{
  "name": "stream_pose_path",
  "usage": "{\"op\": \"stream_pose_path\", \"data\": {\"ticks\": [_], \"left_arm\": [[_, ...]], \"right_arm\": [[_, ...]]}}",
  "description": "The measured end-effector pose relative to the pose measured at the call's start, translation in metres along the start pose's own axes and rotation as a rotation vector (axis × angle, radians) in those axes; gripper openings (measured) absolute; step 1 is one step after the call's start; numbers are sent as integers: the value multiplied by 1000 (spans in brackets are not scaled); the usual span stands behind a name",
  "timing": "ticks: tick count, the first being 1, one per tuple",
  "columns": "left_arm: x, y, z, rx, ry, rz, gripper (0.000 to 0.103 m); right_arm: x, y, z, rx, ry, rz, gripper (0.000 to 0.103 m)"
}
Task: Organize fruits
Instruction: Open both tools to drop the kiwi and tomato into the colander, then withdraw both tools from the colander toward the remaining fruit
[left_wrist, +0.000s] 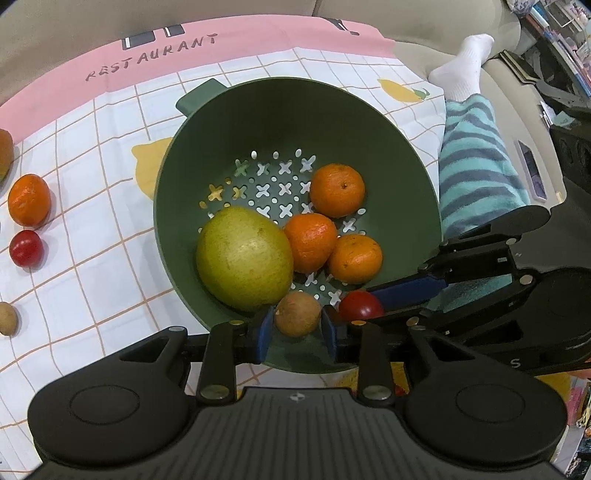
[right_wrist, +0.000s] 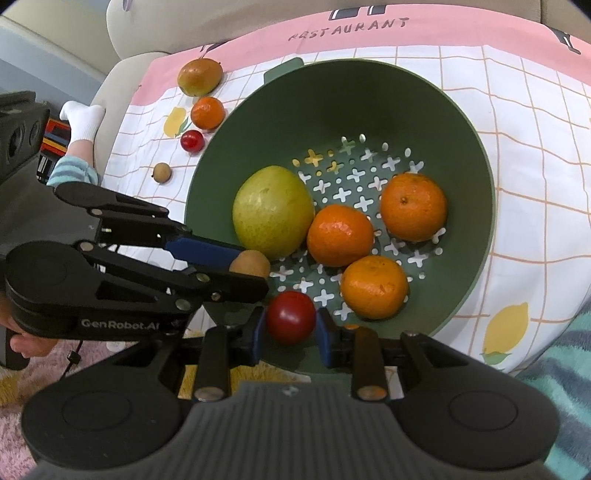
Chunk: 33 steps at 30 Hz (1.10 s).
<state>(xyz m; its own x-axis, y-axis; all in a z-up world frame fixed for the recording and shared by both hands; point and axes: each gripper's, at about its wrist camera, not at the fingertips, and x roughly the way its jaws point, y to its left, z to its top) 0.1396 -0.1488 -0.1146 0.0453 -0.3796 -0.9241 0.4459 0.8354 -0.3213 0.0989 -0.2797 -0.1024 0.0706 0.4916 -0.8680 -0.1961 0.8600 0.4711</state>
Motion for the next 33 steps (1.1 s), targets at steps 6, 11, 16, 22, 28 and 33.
{"op": "stream_pose_path", "data": {"ticks": [6, 11, 16, 22, 28, 33], "left_arm": [[-6, 3, -2, -8, -20, -30, 41], [-17, 2, -5, -14, -55, -48, 49], [-40, 7, -14, -25, -142, -29, 51], [-59, 24, -27, -66, -220, 55, 52], [-68, 44, -42, -121, -252, 85, 52], [-71, 54, -51, -147, -259, 97, 52]], "right_arm": [[0, 1, -1, -10, 10, -25, 27], [1, 3, 0, 0, 12, -37, 27], [3, 7, 2, 13, 16, -37, 27], [9, 11, 6, 51, 6, -10, 27], [23, 12, 9, 77, 10, -32, 27], [26, 12, 9, 93, 8, -42, 28]]}}
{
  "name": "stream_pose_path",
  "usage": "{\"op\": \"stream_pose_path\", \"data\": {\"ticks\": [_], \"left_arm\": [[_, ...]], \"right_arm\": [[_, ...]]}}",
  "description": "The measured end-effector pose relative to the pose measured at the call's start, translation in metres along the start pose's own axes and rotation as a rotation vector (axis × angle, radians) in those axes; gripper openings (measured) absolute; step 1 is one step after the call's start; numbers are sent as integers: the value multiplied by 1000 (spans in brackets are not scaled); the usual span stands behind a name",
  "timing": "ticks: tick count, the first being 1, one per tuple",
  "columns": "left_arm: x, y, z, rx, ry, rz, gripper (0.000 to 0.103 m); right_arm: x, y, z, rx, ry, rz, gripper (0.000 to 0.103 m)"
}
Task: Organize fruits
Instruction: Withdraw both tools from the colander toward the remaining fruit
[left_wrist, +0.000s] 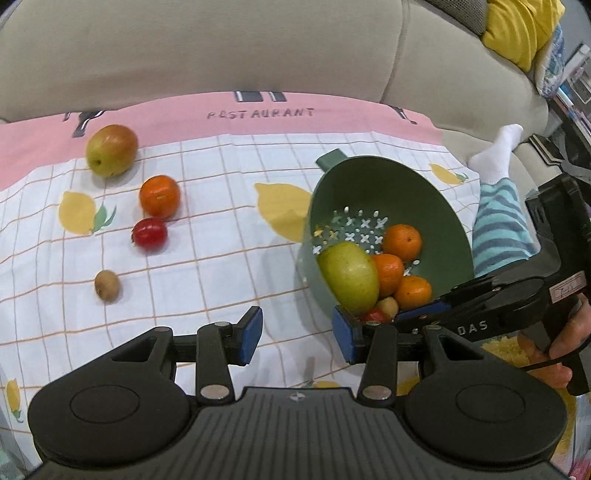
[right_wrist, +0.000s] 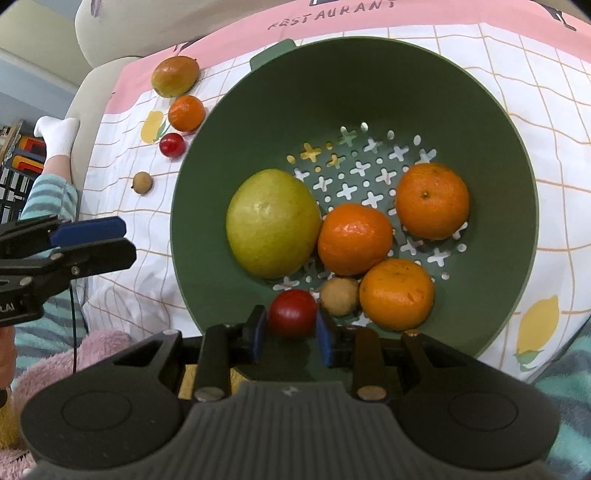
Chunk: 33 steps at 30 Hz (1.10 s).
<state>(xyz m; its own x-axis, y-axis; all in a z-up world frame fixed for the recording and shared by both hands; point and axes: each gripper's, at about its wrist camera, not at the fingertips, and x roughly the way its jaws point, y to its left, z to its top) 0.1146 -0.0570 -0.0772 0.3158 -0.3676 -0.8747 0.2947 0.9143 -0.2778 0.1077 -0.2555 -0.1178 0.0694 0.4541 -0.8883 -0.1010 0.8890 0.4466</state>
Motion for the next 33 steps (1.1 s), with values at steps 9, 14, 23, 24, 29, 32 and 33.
{"op": "stream_pose_path", "data": {"ticks": [9, 14, 23, 24, 29, 32, 33], "left_arm": [[-14, 7, -8, -5, -38, 7, 52], [-25, 13, -11, -23, -76, 11, 52], [-44, 23, -23, -37, -156, 77, 52], [-47, 25, -24, -42, -165, 79, 52], [-57, 37, -32, -65, -216, 100, 52], [-63, 48, -35, -101, -253, 106, 55], [-65, 52, -36, -116, -267, 108, 55]], "right_arm": [[-14, 9, -1, -15, -41, -43, 44], [-31, 24, -8, -45, -112, -84, 59], [-60, 74, -29, -155, -338, -175, 76], [-61, 79, -30, -155, -364, -181, 77], [-59, 104, -39, -142, -489, -190, 79], [-53, 114, -40, -81, -529, -152, 87], [-50, 118, -41, -70, -536, -133, 87]]}}
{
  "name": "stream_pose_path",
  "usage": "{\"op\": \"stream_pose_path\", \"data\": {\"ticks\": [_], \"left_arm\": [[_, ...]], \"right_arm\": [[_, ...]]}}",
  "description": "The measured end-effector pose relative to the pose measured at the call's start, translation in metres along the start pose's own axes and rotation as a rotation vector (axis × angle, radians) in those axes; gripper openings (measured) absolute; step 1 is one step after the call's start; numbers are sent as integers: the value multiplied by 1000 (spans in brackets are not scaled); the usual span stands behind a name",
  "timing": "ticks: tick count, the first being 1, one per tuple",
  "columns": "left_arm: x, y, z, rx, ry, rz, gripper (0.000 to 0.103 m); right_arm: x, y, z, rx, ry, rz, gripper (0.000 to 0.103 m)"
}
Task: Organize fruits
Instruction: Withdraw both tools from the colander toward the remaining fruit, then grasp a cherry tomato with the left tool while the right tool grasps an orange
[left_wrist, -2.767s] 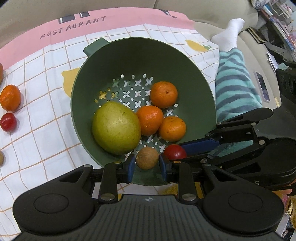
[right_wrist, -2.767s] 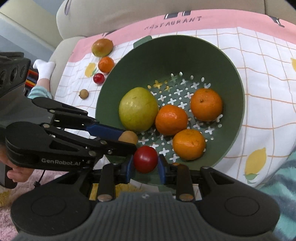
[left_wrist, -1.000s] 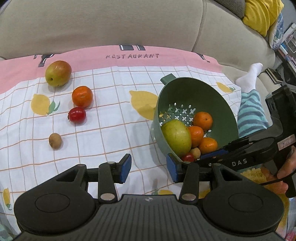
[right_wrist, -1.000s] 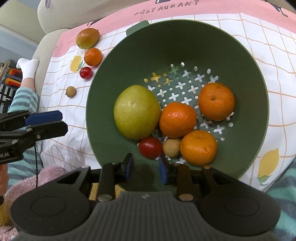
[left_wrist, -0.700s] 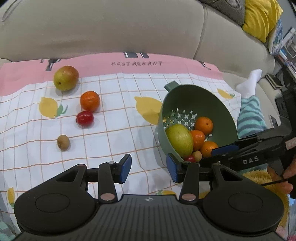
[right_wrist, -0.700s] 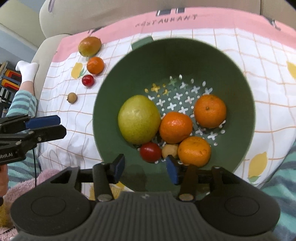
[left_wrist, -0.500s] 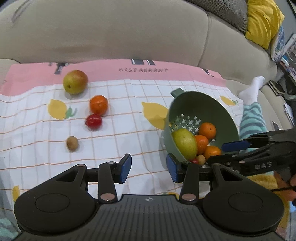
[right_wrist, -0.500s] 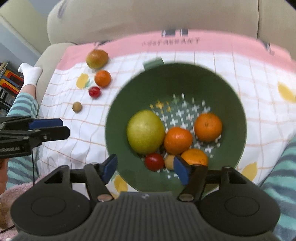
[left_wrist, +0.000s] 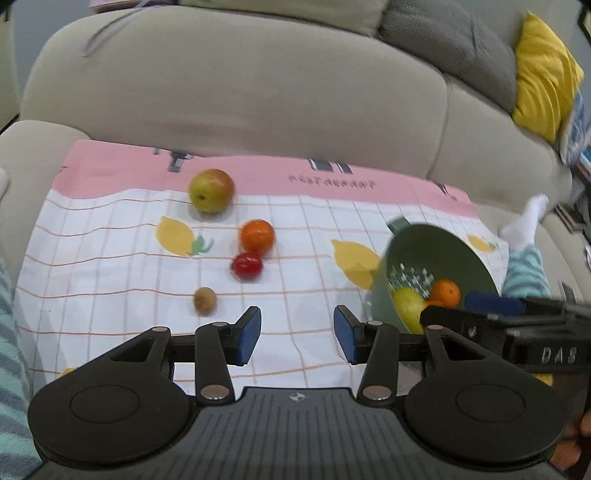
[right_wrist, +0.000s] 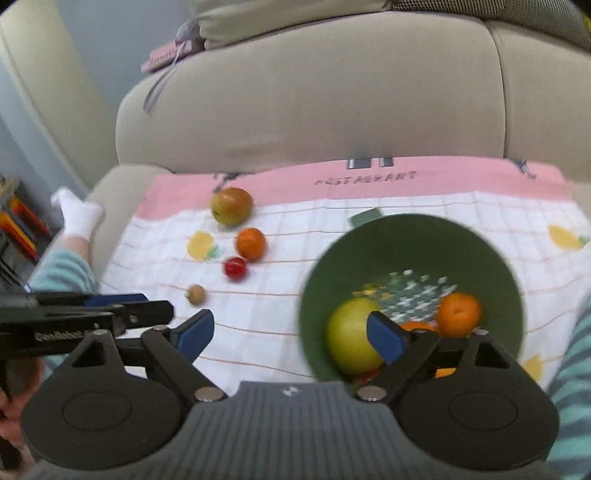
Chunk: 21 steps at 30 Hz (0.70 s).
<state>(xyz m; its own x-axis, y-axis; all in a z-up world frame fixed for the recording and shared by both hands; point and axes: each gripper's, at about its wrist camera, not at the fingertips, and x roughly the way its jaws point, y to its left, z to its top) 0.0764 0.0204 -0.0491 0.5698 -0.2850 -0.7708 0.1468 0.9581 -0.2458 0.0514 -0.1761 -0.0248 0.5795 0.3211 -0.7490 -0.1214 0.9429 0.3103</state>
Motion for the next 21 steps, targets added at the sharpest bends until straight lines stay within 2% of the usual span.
{"op": "stream_pose_path", "data": {"ticks": [8, 19, 21], "left_arm": [[-6, 37, 0, -111, -80, 25, 56], [20, 58, -3, -142, -77, 59, 56], [27, 59, -1, -137, -68, 52, 56]], "right_arm": [[15, 44, -9, -44, -88, 44, 87], [54, 85, -18, -297, -134, -38, 79], [63, 89, -20, -345, -139, -61, 73]]}}
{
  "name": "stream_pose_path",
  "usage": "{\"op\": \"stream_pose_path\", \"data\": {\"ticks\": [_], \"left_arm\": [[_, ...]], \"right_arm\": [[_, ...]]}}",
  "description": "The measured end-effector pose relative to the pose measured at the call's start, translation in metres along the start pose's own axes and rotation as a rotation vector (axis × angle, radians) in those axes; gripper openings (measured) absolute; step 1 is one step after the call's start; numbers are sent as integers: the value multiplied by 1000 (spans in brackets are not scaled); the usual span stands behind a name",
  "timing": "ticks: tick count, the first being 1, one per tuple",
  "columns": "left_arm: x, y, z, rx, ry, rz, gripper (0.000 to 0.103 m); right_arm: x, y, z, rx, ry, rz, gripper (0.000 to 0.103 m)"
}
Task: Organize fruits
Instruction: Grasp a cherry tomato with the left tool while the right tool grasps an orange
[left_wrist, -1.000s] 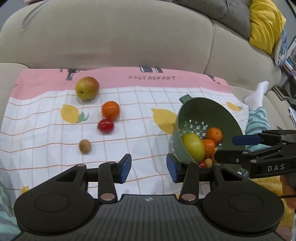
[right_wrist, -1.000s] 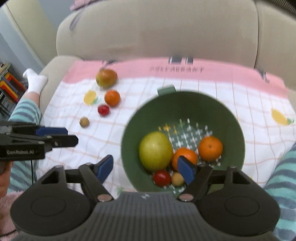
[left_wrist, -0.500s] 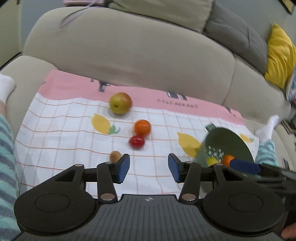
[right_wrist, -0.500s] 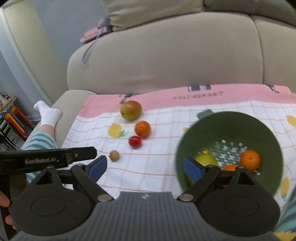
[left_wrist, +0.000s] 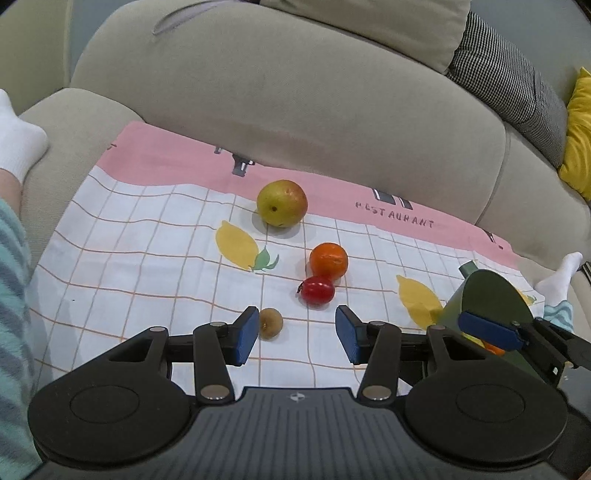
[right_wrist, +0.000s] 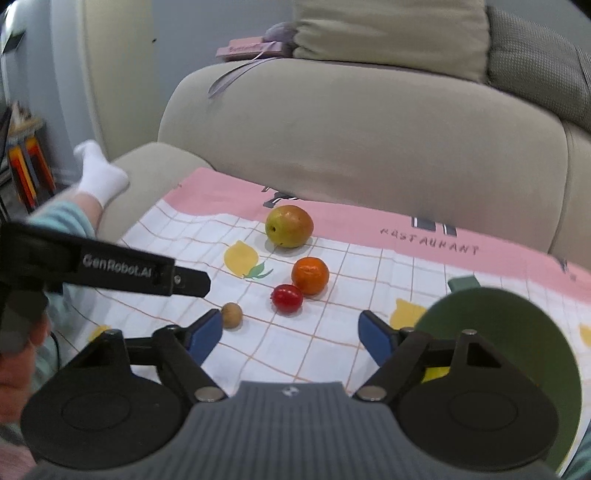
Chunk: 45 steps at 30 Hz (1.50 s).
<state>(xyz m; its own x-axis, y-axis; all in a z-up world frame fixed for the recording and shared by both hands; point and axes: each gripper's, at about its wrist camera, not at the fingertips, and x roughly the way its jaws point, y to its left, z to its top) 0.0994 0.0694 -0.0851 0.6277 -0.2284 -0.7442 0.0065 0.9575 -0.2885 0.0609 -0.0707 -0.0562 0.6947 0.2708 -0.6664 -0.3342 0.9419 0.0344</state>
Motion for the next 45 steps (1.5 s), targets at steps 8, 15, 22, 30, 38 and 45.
{"op": "stream_pose_path", "data": {"ticks": [8, 15, 22, 30, 38, 45], "left_arm": [[36, -12, 4, 82, 44, -13, 56], [69, -21, 11, 136, 66, -32, 56], [102, -24, 11, 183, 89, -16, 56], [122, -22, 11, 183, 111, -16, 56], [126, -24, 12, 199, 97, -34, 42], [114, -11, 20, 152, 79, -9, 41]], "right_arm": [[33, 2, -6, -183, 6, -67, 51], [61, -17, 1, -167, 57, -102, 41], [74, -29, 8, -172, 65, -126, 39], [85, -31, 8, -168, 80, -123, 39], [94, -33, 3, -157, 114, -123, 39], [101, -25, 12, -163, 106, -111, 38]]}}
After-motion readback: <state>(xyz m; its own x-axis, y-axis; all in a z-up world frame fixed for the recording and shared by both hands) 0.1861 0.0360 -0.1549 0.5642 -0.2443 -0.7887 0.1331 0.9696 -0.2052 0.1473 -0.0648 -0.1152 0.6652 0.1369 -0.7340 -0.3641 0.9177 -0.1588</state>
